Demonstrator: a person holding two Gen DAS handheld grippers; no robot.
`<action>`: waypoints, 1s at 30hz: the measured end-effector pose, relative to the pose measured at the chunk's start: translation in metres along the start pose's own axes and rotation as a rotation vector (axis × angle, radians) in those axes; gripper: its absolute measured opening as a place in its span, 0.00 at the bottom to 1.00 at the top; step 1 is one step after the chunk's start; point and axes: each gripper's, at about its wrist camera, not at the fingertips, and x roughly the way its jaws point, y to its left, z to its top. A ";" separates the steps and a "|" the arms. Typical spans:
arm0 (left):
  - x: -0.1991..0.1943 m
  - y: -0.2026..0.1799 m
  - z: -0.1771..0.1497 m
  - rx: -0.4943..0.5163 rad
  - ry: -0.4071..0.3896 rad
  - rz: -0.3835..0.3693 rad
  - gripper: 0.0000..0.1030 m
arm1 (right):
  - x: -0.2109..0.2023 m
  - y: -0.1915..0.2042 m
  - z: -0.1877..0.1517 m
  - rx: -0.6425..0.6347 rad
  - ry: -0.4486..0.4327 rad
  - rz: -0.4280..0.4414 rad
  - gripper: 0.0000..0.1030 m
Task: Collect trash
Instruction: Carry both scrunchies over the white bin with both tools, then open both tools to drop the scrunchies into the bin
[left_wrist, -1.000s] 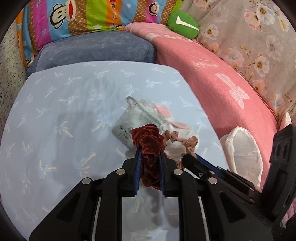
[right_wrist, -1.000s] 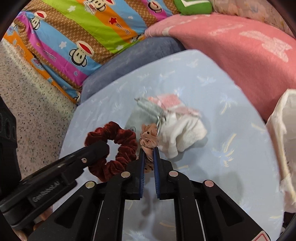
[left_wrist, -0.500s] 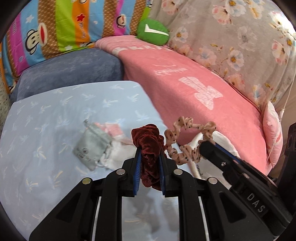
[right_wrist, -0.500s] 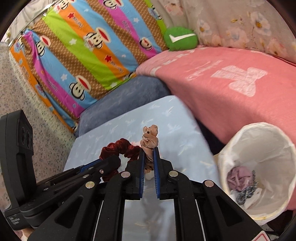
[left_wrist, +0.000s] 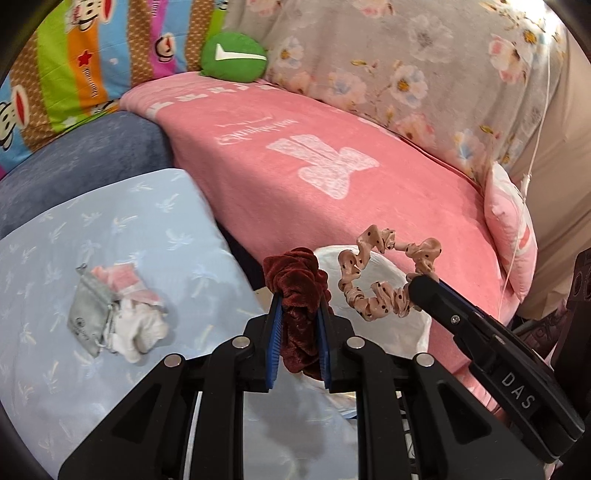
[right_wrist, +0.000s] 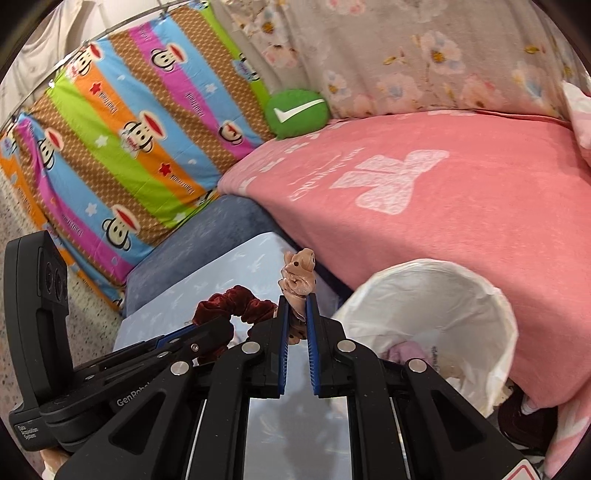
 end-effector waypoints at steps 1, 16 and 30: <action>0.004 -0.006 0.000 0.011 0.007 -0.009 0.17 | -0.003 -0.007 0.000 0.008 -0.003 -0.009 0.09; 0.034 -0.048 0.000 0.063 0.080 -0.072 0.21 | -0.015 -0.055 -0.003 0.067 -0.014 -0.078 0.10; 0.034 -0.047 0.000 0.063 0.060 -0.029 0.49 | -0.011 -0.057 -0.002 0.066 -0.012 -0.089 0.16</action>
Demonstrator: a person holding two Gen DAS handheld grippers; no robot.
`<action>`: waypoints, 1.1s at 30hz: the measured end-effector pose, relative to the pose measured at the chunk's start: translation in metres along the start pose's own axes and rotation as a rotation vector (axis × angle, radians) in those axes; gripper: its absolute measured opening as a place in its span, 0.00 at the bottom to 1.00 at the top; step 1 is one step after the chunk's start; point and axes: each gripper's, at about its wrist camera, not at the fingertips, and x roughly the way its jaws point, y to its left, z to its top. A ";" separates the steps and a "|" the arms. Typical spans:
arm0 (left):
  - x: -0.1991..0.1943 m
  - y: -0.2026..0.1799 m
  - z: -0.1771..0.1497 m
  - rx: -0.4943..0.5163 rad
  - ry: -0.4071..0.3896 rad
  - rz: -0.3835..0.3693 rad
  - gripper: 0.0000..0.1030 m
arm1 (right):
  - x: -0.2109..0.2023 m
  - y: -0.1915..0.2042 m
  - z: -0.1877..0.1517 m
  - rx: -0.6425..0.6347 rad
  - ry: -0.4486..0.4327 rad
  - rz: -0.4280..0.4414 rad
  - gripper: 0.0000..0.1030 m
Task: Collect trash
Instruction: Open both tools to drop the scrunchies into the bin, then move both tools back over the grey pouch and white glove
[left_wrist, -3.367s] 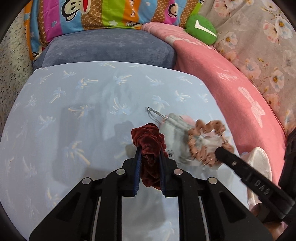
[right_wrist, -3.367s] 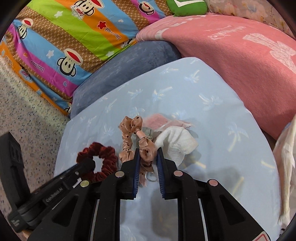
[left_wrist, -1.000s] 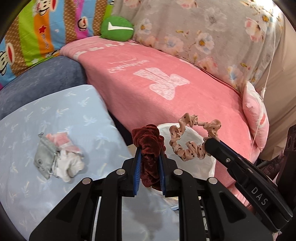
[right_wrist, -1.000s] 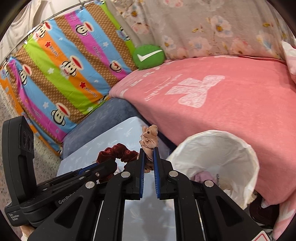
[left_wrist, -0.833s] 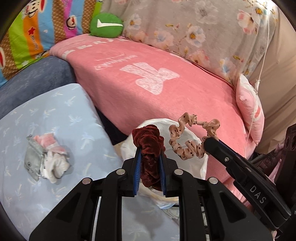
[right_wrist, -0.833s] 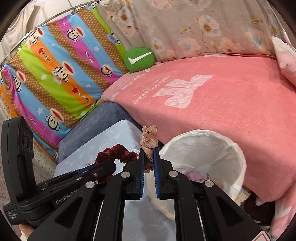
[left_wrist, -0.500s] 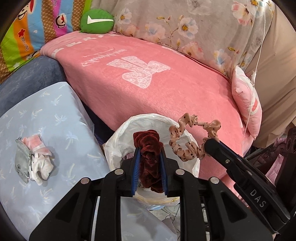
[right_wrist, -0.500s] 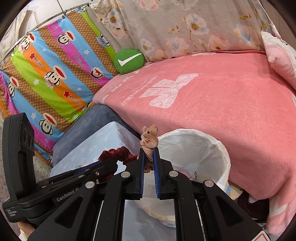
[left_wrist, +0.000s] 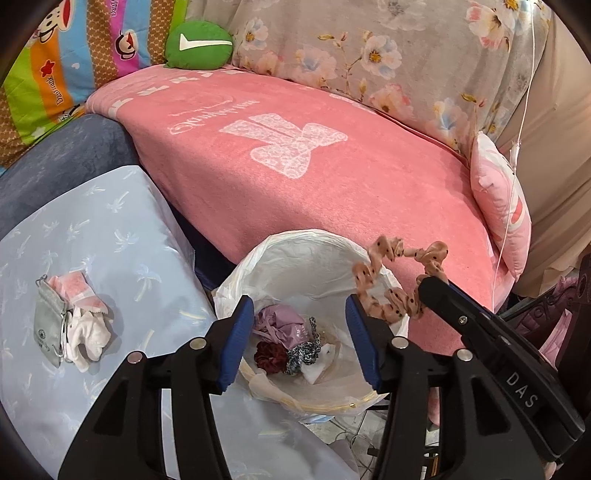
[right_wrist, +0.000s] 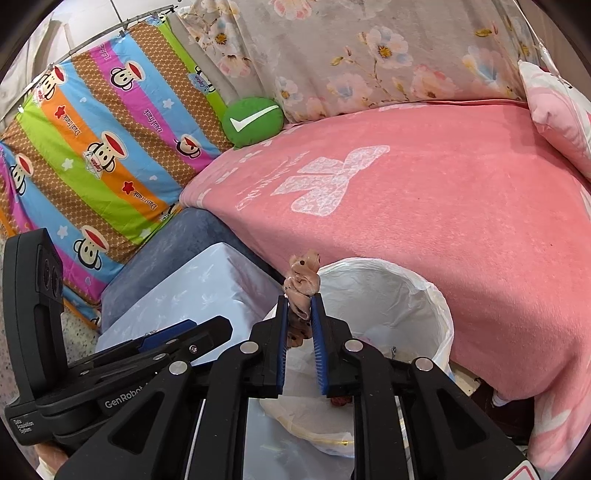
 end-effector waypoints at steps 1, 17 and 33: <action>0.000 0.001 0.000 -0.002 -0.001 0.004 0.51 | 0.000 0.000 0.000 0.001 0.001 0.001 0.17; -0.007 0.011 -0.003 -0.023 -0.014 0.030 0.56 | -0.001 0.017 -0.005 -0.038 0.005 0.015 0.25; -0.018 0.053 -0.014 -0.102 -0.022 0.079 0.56 | 0.020 0.057 -0.018 -0.103 0.065 0.062 0.26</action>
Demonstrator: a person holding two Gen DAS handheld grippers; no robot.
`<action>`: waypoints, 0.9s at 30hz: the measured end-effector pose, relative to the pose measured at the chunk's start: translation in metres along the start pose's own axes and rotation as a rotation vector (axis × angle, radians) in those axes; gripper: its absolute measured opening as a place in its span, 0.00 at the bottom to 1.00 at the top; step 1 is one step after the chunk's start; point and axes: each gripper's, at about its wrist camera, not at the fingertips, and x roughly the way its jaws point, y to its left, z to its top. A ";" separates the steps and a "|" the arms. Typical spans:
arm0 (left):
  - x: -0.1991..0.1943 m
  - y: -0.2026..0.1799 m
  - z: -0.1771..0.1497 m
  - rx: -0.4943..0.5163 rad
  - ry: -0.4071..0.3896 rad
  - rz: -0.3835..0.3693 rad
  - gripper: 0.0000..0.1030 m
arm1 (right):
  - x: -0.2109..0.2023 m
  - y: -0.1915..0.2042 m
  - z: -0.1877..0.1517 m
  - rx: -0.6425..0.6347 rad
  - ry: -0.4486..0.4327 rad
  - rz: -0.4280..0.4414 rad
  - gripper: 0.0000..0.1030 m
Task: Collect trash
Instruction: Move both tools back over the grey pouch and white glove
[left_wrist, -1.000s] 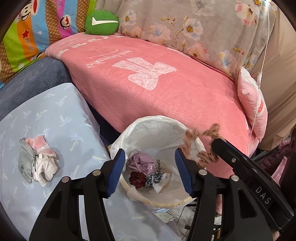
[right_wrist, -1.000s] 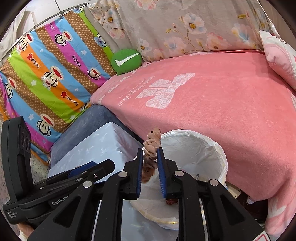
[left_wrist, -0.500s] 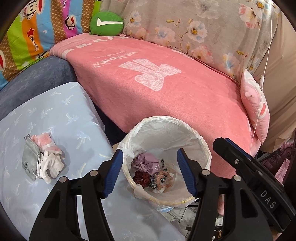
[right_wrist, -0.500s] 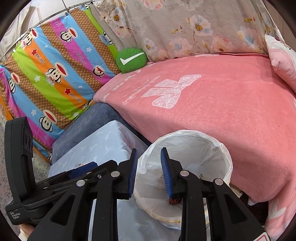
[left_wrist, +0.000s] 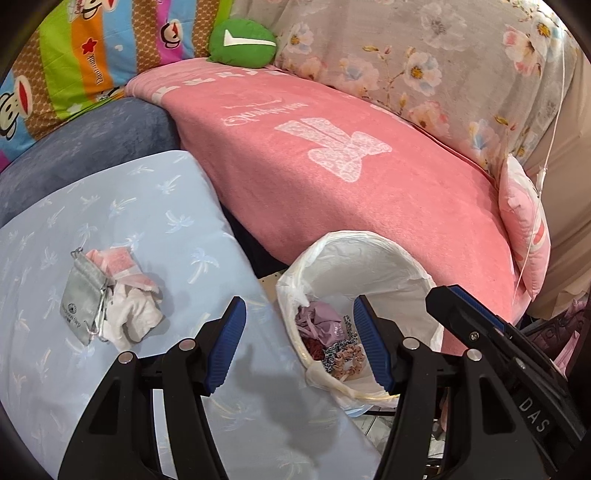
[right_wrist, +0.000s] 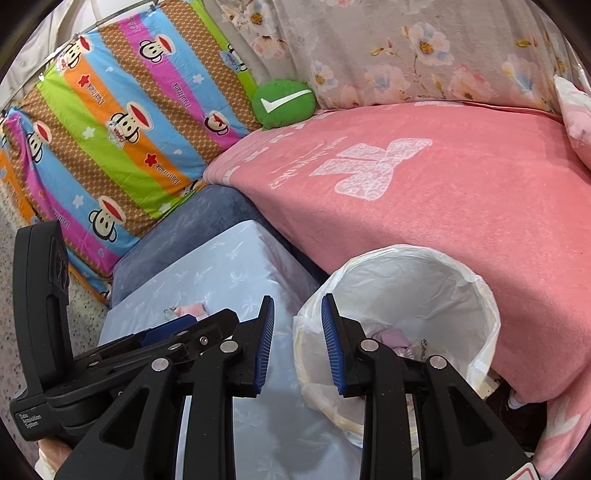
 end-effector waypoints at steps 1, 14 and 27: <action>-0.001 0.003 0.000 -0.006 0.000 0.005 0.56 | 0.002 0.003 -0.001 -0.005 0.004 0.003 0.26; -0.008 0.055 -0.011 -0.097 0.003 0.059 0.56 | 0.026 0.046 -0.013 -0.068 0.060 0.044 0.32; -0.018 0.114 -0.026 -0.199 0.000 0.107 0.64 | 0.056 0.091 -0.031 -0.136 0.129 0.079 0.33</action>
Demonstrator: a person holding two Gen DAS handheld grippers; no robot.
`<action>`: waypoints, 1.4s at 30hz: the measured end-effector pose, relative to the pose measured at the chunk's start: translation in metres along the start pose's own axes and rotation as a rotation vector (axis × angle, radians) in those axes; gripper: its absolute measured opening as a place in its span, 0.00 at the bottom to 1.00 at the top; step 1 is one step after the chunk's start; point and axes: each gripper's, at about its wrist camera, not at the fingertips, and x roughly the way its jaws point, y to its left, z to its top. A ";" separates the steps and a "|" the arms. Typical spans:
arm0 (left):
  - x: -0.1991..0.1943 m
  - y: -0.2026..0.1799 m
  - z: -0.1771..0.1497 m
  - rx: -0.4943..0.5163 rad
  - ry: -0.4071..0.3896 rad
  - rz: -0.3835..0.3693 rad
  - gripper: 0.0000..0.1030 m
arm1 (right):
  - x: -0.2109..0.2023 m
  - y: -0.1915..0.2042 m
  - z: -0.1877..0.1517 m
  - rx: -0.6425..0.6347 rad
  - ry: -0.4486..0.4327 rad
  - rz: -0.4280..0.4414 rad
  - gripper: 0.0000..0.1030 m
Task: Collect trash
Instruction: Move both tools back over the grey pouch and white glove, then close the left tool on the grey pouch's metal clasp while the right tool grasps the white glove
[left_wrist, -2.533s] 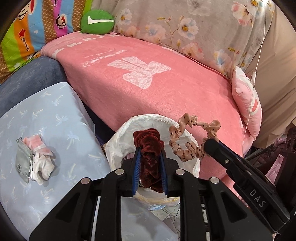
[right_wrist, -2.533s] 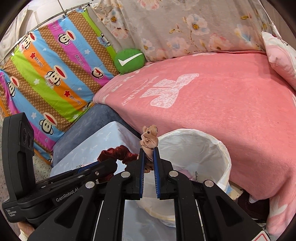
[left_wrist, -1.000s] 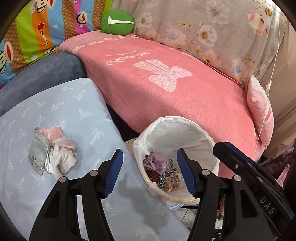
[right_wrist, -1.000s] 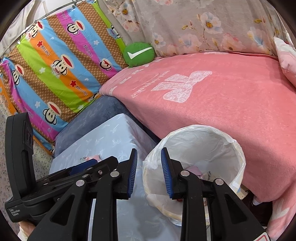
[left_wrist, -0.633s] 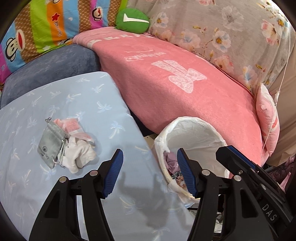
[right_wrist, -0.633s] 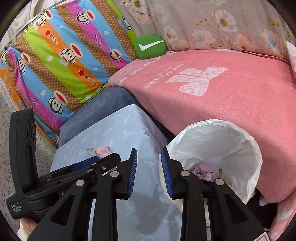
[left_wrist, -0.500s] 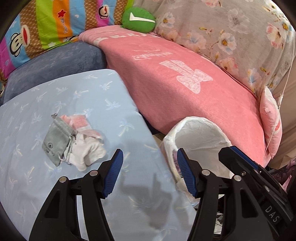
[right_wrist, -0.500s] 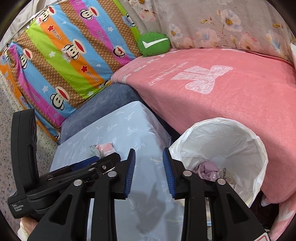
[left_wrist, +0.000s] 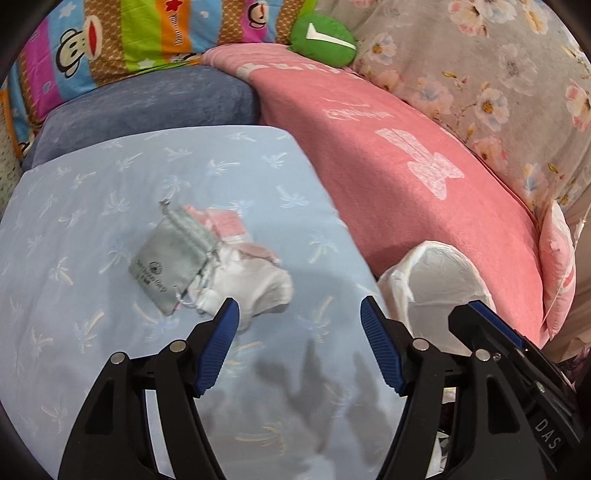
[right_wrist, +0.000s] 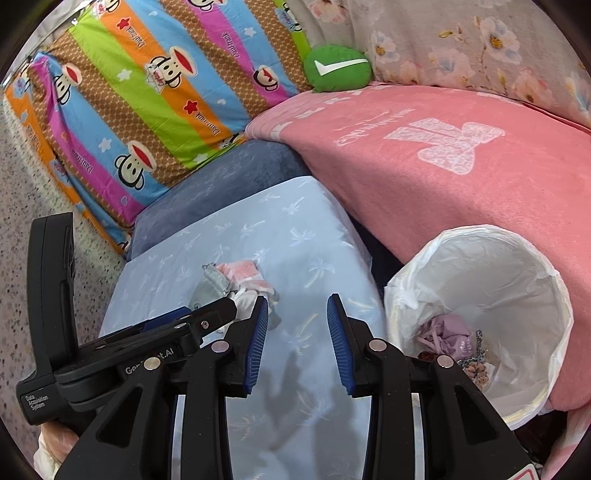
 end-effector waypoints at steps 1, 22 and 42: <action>0.000 0.007 -0.001 -0.011 0.002 0.009 0.64 | 0.004 0.004 -0.001 -0.006 0.008 0.004 0.33; 0.027 0.119 -0.003 -0.178 0.062 0.167 0.82 | 0.084 0.058 -0.003 -0.075 0.122 0.044 0.33; 0.069 0.135 0.024 -0.097 0.097 0.132 0.64 | 0.196 0.071 0.016 -0.091 0.238 0.001 0.33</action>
